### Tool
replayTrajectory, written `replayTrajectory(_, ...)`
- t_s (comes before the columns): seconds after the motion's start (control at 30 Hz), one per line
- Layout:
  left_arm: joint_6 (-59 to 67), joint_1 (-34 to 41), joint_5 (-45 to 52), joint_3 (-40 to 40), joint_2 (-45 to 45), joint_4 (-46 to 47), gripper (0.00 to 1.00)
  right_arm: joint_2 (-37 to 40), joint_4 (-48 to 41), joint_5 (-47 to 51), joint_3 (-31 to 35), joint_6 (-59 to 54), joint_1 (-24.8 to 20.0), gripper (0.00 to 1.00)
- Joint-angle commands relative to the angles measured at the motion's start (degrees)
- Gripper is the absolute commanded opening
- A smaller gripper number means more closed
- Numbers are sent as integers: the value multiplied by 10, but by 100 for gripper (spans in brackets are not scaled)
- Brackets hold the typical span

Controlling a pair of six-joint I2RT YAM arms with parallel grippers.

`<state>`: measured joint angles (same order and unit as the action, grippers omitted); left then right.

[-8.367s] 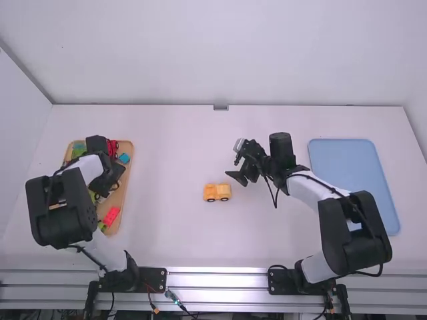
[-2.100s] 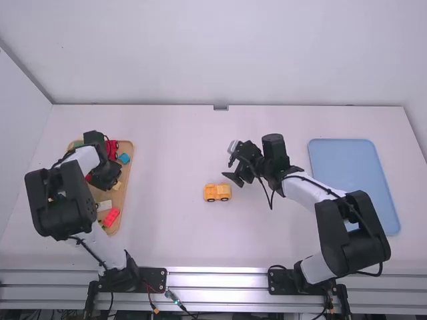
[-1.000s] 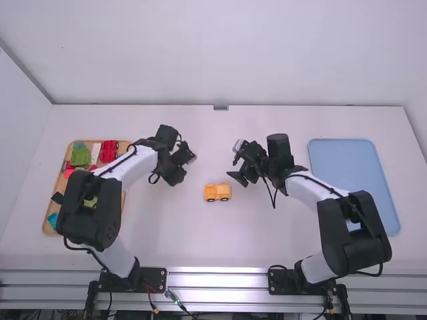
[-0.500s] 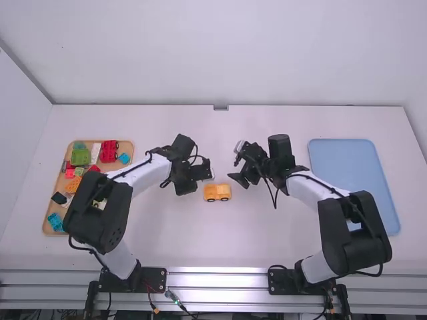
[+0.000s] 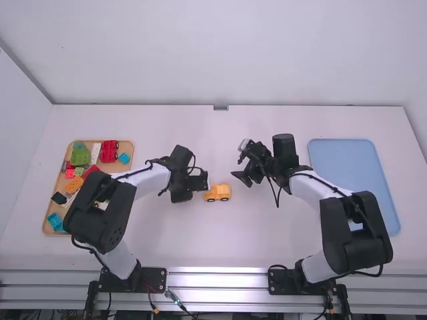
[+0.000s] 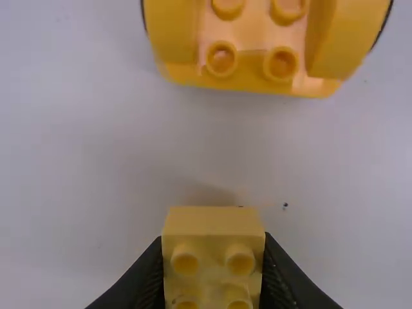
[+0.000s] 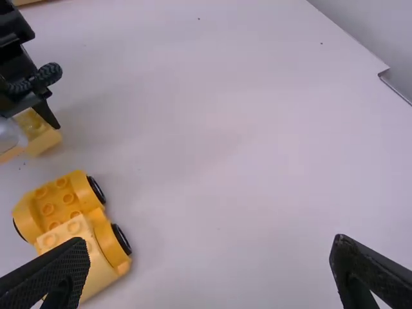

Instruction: Assemble lego blocks to make yellow taxi

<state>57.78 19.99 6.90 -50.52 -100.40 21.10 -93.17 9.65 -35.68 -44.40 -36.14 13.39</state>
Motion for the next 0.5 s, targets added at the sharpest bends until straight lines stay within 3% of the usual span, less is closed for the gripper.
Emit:
replayTrajectory(0.0,21,-2,11,16,-8,-3,2,6,-3,-7,-10,3,2,99)
replayTrajectory(0.1,21,-1,10,22,-7,-12,3,6,-6,-7,-10,3,2,99)
replayTrajectory(0.17,18,-1,11,22,-7,-13,24,6,-7,-7,-10,3,2,99)
replayTrajectory(0.2,16,-2,12,21,-7,-13,52,6,-7,-7,-10,3,2,99)
replayTrajectory(0.23,16,-2,12,20,-7,-13,99,6,-7,-7,-10,4,2,99)
replayTrajectory(0.47,-62,-2,11,-14,-5,-12,99,6,-7,-7,-10,3,2,99)
